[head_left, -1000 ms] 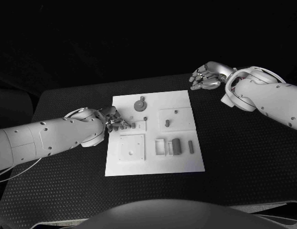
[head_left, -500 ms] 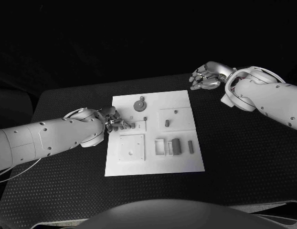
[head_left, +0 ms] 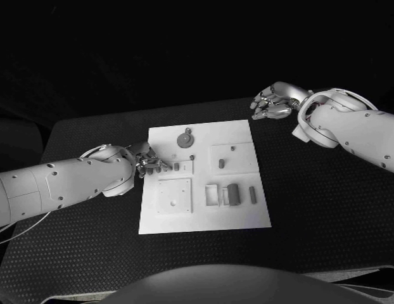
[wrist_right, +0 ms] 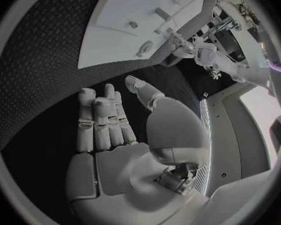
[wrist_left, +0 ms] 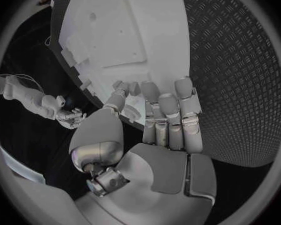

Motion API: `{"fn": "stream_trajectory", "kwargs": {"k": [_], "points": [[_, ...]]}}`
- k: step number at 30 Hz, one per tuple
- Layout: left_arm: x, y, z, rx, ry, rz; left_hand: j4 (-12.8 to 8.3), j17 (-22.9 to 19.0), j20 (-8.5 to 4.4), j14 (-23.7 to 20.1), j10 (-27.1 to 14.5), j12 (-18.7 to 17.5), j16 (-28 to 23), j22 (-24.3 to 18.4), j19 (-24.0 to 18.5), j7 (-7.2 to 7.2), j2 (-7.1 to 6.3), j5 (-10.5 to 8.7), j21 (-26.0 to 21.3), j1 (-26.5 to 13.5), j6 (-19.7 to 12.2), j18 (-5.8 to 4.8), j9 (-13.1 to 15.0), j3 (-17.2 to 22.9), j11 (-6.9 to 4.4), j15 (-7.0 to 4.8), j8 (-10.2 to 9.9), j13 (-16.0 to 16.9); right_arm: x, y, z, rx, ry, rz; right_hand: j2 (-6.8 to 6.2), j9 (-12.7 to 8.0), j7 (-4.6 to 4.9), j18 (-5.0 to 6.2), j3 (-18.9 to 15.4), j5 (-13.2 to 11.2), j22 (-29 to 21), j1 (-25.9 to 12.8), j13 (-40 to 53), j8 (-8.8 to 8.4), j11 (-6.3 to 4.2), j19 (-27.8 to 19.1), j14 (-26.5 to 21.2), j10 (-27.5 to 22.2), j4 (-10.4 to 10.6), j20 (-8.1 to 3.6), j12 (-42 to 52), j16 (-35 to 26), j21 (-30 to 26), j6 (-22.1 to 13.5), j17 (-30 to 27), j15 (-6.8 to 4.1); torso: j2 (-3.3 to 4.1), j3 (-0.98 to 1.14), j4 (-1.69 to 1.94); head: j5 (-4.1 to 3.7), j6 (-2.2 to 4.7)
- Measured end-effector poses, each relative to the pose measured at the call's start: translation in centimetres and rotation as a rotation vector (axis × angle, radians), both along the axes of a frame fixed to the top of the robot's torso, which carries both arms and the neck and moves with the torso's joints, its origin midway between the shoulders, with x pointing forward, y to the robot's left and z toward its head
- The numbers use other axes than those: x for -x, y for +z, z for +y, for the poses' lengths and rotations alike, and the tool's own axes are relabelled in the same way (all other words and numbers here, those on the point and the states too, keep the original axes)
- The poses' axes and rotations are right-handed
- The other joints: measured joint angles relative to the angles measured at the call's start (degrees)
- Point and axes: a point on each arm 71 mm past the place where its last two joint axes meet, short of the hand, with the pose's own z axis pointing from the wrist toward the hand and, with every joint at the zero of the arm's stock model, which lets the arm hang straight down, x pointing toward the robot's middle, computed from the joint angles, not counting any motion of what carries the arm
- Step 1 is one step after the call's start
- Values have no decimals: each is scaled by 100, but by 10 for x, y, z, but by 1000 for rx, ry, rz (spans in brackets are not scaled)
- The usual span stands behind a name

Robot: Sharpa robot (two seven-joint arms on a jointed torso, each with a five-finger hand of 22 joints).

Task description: Assemble the parts on the task board

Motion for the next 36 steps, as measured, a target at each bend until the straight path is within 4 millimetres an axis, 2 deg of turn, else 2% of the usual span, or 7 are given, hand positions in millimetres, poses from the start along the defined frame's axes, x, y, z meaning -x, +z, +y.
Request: {"fn": "stream_trajectory", "kwargs": {"k": [13, 18, 20, 23, 27, 31, 36], "points": [[-7, 14, 6, 105, 71, -7, 132, -32, -17, -66, -109, -39, -68, -2, -48, 3, -188, -278, -113, -401, -104, 0, -23, -98, 7, -10, -52, -30, 0, -1, 1, 0, 0, 1, -23, -1, -8, 0, 0, 0, 0, -23, -1, 0, -13, -6, 8, 13, 0, -35, -23, 0, 0, -8, 0, -8, -1, -1, 2, 5, 0], [-12, 27, 8, 201, 102, -37, -12, -134, 72, -360, -479, -181, -225, -38, -348, 181, -67, -187, -330, -381, -497, -1, -61, -12, 178, 171, -189, -118, 0, -1, 0, 0, -1, 1, -23, -1, -8, 0, 0, 0, 0, -23, -1, 0, -13, -6, 9, 13, 0, -35, -23, 0, 0, -8, 0, -8, -1, -1, 2, 10, 0], [-13, 30, 9, 233, 105, -54, -32, -192, 143, -542, -681, -274, -307, -57, -521, 262, 40, -177, -433, -117, -721, -1, -131, 1, 276, 258, -320, -178, 0, -1, 0, 1, -2, 1, -23, -1, -9, -1, 0, 0, 0, -23, -1, 0, -12, -6, 9, 13, 0, -35, -23, 0, 0, -9, 1, -9, -1, -1, 2, 10, 0], [-16, 37, 8, 284, 91, -98, -34, -309, 330, -928, -1098, -499, -533, -116, -908, 487, 234, -133, -652, 1040, -1101, -3, -299, 548, 482, 448, -537, -311, -1, -1, -1, 1, -3, 2, -23, -1, -9, -1, 0, 0, 0, -23, -1, 0, -12, -7, 9, 12, 0, -35, -23, 0, 0, -9, 1, -9, -1, -1, 3, 5, 0], [-22, 45, -2, 327, 30, -173, -44, -513, 758, -1506, -1725, -1265, -997, -304, -1518, 699, 181, -156, -1067, 2075, -1283, -2, -593, 1284, 909, 878, -777, -762, -1, -2, -1, 1, -4, 3, -23, -2, -9, 0, 0, 0, 0, -23, -2, 0, -12, -7, 9, 12, 0, -34, -23, 0, 0, -9, 1, -9, 0, 0, 2, 5, 0], [-24, 51, -20, 332, -79, -237, -53, -520, 924, -1506, -1736, -2284, -1043, -324, -1511, 742, 99, -288, -1115, 2429, -1246, -1, -892, 1418, 1116, 1069, -1023, -1351, -1, -2, -1, 2, -5, 4, -23, -2, -9, -1, 0, 0, 0, -23, 4, 0, -11, -7, 10, 12, 0, -33, -23, 0, 0, -9, 1, -10, 1, -1, 1, -2, 0], [-24, 54, -45, 279, -240, -317, -60, -484, 1002, -1392, -1596, -2942, -1044, -306, -1405, 740, 19, -288, -1115, 2626, -1308, 61, -1124, 1337, 1196, 1120, -1173, -1685, -1, -4, 0, 1, -4, 8, -23, -2, -9, 0, 0, 0, 0, -23, 3, 0, -11, -8, 10, 11, 0, -32, -23, 0, 0, -9, 1, -10, 2, 1, 1, -4, 0]]}}
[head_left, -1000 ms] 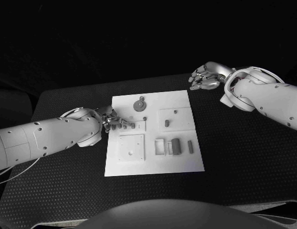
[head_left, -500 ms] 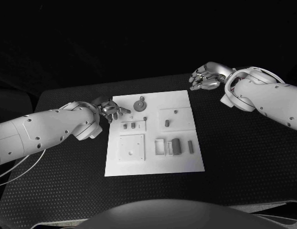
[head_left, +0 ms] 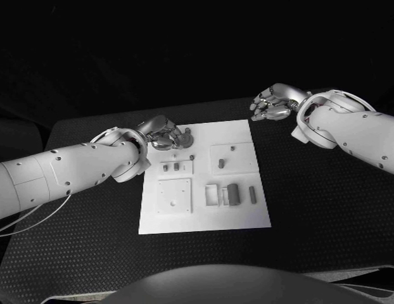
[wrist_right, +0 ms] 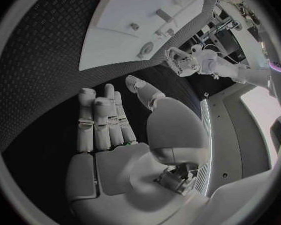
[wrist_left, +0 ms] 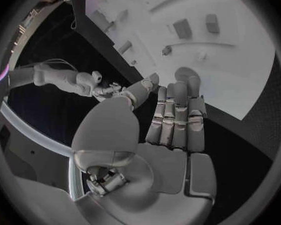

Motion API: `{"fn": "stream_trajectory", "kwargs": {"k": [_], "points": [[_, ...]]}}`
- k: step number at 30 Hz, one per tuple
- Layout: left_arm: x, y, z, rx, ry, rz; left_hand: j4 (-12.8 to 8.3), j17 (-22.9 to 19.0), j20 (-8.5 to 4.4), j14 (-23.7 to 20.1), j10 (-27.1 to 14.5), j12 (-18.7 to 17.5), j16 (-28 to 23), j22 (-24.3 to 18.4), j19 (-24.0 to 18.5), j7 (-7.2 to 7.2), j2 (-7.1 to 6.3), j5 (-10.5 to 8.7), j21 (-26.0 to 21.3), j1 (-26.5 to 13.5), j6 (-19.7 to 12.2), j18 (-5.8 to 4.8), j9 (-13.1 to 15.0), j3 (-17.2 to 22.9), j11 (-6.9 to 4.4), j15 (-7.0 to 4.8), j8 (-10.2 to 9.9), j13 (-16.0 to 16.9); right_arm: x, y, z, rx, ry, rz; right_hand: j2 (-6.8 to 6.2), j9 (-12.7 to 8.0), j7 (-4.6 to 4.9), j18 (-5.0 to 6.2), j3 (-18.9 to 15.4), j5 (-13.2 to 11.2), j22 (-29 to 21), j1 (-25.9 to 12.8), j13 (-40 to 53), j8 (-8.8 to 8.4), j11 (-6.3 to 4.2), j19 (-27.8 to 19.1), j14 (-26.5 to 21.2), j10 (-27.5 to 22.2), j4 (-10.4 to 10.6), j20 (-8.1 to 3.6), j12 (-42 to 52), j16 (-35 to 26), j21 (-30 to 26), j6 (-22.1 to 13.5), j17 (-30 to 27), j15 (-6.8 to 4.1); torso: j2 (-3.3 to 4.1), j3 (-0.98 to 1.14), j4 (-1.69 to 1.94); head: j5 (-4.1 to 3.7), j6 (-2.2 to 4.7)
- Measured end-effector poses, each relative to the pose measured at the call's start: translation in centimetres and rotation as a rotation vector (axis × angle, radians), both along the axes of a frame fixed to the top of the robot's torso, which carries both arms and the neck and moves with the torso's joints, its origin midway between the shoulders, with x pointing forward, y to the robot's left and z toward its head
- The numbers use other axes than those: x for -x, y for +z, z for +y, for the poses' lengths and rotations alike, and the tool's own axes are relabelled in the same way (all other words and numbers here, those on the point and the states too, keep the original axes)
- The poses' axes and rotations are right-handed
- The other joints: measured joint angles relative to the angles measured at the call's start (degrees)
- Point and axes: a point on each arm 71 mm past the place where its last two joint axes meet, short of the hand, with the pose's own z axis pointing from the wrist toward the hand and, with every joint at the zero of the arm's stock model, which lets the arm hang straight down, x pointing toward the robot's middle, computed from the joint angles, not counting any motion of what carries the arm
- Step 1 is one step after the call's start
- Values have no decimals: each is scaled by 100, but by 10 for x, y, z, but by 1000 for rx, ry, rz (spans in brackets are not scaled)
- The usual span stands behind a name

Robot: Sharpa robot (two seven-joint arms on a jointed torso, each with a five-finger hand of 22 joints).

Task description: Assemble the parts on the task board

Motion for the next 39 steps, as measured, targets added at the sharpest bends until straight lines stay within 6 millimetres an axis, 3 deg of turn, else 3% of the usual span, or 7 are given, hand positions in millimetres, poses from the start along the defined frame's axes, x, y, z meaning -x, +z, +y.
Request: {"fn": "stream_trajectory", "kwargs": {"k": [7, 16, 25, 39], "points": [[2, 0, -23, -104, -136, -108, 8, 50, -20, 226, 116, -387, 51, 71, 224, -13, -127, -22, 66, 127, 96, 37, -143, -120, 8, -4, -36, -190, 0, -1, 2, -1, 3, 3, 0, 0, -1, 0, 0, 0, 0, 0, 0, 23, 2, -8, -4, -2, 0, 9, 0, 0, 0, -1, 0, 4, 2, 6, -1, -9, 0], [8, -17, -49, -246, -263, -173, 7, 110, -52, 378, 321, -626, 158, 153, 416, 6, -303, 0, 134, -42, 117, 81, -270, -523, -32, -33, -99, -294, 0, -2, 4, -2, 7, 5, 0, 5, -5, 0, 0, 0, 0, 0, -1, 28, 10, -9, -14, -10, 0, 11, 0, 0, 0, -14, -5, 12, 2, 5, -5, -31, 0], [4, -23, -49, -317, -275, -208, 8, 170, -20, 451, 309, -791, 247, 198, 509, -25, -355, 33, 178, 42, 36, 90, -385, -561, -20, -20, -211, -362, 1, -4, 5, -2, 8, 8, 0, 4, -5, 0, 0, 0, 0, 0, -1, 28, 10, -4, -13, -10, 0, 24, 0, 0, 0, -15, -5, 12, 7, 1, -12, -72, 0], [1, -22, -53, -323, -271, -240, 8, 251, 0, 499, 317, -958, 405, 299, 590, -31, -335, 55, 223, 63, 30, 120, -462, -561, 8, -13, -211, -424, 1, -5, 6, -3, 10, 10, 0, 3, 10, 0, 0, 0, 0, 0, 2, 28, 11, 13, -3, -11, 0, 9, 0, 0, 0, 0, -4, 8, 2, -3, 2, -102, 0]]}}
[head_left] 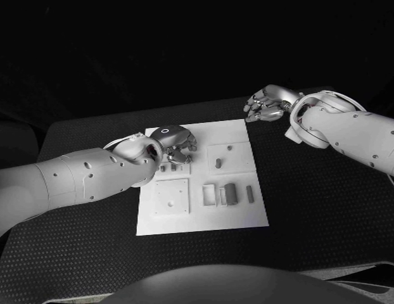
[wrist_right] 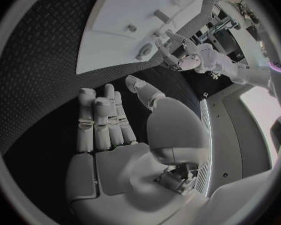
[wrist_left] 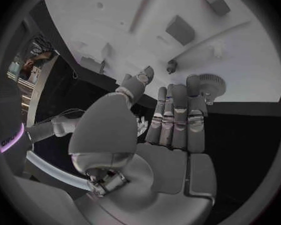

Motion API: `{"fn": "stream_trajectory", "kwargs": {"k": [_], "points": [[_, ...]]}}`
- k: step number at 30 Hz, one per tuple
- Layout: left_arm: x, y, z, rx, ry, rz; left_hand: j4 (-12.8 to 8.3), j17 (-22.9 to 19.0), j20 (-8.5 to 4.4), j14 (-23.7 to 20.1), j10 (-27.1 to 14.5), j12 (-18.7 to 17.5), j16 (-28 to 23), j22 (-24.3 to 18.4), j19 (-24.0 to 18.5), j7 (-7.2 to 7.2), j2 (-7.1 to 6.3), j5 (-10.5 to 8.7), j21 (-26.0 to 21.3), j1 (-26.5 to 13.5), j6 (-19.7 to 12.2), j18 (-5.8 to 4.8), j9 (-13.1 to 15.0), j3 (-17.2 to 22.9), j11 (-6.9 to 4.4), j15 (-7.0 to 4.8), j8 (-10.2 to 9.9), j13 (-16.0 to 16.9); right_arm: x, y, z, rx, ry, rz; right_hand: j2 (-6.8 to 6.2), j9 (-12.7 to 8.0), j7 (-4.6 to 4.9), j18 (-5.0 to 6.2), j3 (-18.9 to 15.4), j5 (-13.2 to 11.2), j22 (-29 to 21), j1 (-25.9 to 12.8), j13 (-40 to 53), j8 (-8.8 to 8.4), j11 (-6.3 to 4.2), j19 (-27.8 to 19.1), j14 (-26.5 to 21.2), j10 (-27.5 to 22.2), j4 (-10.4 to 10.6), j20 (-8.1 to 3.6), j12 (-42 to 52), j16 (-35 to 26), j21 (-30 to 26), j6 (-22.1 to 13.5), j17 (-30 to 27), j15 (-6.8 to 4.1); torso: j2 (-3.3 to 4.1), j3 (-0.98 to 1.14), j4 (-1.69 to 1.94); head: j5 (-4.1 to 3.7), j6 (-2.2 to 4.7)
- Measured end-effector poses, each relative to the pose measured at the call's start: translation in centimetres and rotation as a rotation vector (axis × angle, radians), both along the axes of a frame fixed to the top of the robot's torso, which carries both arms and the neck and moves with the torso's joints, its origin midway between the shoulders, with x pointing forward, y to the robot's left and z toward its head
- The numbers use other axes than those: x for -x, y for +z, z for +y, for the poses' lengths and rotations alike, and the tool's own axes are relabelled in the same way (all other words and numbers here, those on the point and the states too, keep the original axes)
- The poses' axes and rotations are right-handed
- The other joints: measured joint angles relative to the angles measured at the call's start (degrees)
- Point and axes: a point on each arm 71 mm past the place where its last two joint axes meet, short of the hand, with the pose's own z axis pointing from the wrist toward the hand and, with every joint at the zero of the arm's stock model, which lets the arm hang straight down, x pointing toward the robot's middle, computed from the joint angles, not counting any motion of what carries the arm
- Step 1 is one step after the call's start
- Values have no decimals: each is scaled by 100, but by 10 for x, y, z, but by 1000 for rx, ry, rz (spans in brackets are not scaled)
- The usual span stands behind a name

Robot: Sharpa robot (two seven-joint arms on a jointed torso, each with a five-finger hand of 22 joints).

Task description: Assemble the parts on the task board

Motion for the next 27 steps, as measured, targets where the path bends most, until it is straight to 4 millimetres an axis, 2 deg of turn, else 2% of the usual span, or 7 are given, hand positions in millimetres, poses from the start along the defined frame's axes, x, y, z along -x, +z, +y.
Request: {"fn": "stream_trajectory", "kwargs": {"k": [5, 9, 16, 27], "points": [[-4, -2, 1, -15, 11, 9, 0, 12, -13, 0, 29, -21, 40, 8, 13, 93, 124, 0, 22, 0, 52, 1, -26, 0, 21, 0, 0, 0, 0, 0, 1, 0, 1, 1, 0, -1, 1, 0, 0, 0, 0, 0, 2, 0, -3, 9, 4, 3, 0, 9, 0, 0, 0, 1, 0, 0, -1, 3, -1, 0, 0], [-5, -4, 0, -27, 15, 22, 16, 26, -20, 1, 96, -27, 67, 8, 22, 142, 250, 74, 63, -21, 67, 1, -47, 16, -10, -1, 0, 0, 0, 0, 1, 0, 2, 1, 0, -1, 1, 0, 0, 0, 0, 0, 2, 0, -15, 9, 13, 14, 0, 10, 0, 0, 0, 1, 0, 6, -1, 3, -4, 0, 0], [-6, -9, 0, -45, 20, 45, 15, 25, -20, 1, 96, -92, 67, 7, 22, 145, 338, 122, 63, -48, 64, 2, -82, 50, -11, -1, 0, -15, 0, 0, 1, -1, 2, 1, 0, -1, 1, 0, 0, 0, 0, 0, 2, 0, -14, 9, 17, 14, 0, 10, 0, 0, 0, 1, 1, 8, 2, 7, -5, -13, 0], [-7, -11, 1, -58, 25, 61, 15, 36, -40, 20, 178, -133, 106, 7, 83, 144, 479, 145, 88, 85, 63, 1, -130, 337, -29, -20, 0, -27, 0, 0, 1, -1, 3, 2, 0, -2, -2, 0, 0, 0, 0, 0, 1, 0, -13, 8, 5, 13, 0, 12, 0, 0, 0, -3, 1, -7, 0, 7, -2, -34, 0]]}}
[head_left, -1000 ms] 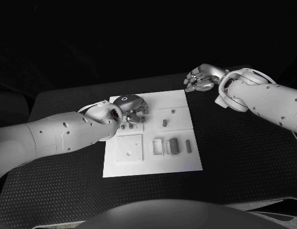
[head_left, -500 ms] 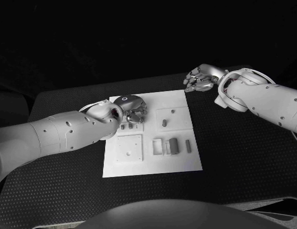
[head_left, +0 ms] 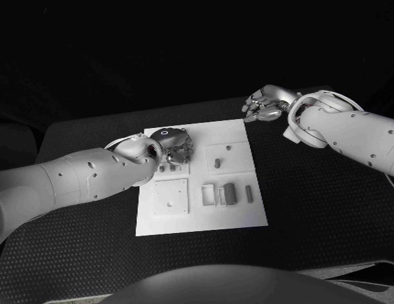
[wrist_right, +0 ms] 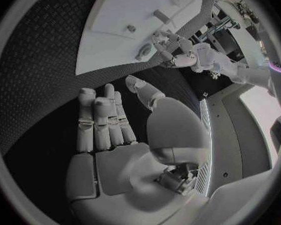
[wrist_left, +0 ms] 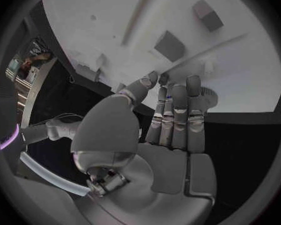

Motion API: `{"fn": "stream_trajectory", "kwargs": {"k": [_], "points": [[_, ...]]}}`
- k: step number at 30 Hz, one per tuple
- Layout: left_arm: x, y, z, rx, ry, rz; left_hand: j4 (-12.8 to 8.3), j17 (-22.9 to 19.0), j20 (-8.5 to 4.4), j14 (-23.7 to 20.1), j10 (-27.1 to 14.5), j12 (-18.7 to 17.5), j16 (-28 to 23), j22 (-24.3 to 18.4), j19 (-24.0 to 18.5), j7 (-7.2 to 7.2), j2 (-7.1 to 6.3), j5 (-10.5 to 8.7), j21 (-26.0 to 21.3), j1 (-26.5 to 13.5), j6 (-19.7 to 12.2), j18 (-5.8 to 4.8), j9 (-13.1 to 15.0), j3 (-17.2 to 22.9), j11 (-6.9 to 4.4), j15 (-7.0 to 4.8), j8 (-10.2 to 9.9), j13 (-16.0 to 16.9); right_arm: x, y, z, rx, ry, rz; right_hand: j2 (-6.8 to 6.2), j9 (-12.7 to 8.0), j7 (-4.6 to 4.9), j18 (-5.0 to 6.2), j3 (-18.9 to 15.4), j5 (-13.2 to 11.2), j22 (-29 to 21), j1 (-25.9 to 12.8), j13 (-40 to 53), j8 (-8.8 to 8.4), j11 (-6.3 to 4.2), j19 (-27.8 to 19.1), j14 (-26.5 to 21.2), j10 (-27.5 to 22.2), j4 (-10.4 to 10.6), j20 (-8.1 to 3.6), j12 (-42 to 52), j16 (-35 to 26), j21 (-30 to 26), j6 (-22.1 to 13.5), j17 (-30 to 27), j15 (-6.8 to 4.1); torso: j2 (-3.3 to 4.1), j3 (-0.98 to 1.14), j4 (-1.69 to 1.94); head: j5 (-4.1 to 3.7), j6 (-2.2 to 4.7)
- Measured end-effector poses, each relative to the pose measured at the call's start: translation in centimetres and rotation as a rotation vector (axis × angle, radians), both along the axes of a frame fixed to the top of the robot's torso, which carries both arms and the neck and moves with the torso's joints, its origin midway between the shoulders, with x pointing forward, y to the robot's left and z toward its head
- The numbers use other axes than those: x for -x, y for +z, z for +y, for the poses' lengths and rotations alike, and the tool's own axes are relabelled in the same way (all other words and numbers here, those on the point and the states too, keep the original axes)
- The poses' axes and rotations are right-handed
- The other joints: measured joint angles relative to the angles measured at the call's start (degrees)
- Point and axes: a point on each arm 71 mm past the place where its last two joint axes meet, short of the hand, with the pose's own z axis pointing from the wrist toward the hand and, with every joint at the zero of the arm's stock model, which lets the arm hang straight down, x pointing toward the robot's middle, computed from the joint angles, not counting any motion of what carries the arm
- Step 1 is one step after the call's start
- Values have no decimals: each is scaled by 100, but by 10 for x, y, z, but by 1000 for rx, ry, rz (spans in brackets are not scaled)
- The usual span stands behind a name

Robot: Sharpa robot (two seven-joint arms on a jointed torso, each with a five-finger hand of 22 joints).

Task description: Assemble the parts on the task board

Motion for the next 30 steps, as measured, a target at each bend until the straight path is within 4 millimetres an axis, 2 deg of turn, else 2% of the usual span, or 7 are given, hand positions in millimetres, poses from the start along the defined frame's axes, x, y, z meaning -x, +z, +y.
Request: {"fn": "stream_trajectory", "kwargs": {"k": [1, 10, 24, 30], "points": [[0, 0, 0, -1, -1, 2, -5, 0, 9, 17, 10, 0, 24, 0, 9, 0, 56, -36, 0, 2, 0, 0, -7, 43, 9, -16, 0, 0, 0, 0, 0, 0, 0, 0, 0, 0, -1, 0, 0, 0, 0, 0, 0, 0, 0, 0, 0, 0, 0, 0, 0, 0, 0, -1, 0, 0, 0, 0, 1, -3, 0], [-1, -1, -1, -11, -1, 14, 13, 0, 9, 43, 63, -49, 27, -1, 9, 20, 210, -66, 22, -93, 20, 0, -39, 220, -5, 0, 0, -6, 0, 0, 0, 0, 0, 0, 0, 0, -1, 0, 0, 0, 0, 0, -1, 0, 1, -9, -12, -1, 0, 9, 0, 0, 0, -2, 0, 11, -1, 1, -2, -17, 0], [-3, -1, -3, -20, 5, 22, 9, 12, -11, 63, 145, -88, 84, -2, 49, 50, 238, -66, 79, -124, -11, 0, -77, 288, -19, -20, -21, -5, 0, 0, 1, -1, 1, 0, 0, 4, -2, 0, 0, 0, 0, 0, -1, 0, 3, -23, -12, -3, 0, -4, 0, 0, 0, -3, 0, 11, -3, 3, -1, -29, 0], [-4, -1, -4, -23, 11, 24, 9, 18, -11, 64, 133, -135, 84, -2, 50, 50, 162, -66, 110, -200, -11, 0, -84, 288, 11, -20, -21, -18, 0, 0, 1, -1, 2, 0, 0, 4, -3, 0, 0, 0, 0, 0, 4, 0, 11, -11, -10, -11, 0, -17, 0, 0, 0, -3, 1, 12, -2, 0, -1, -39, 0]]}}
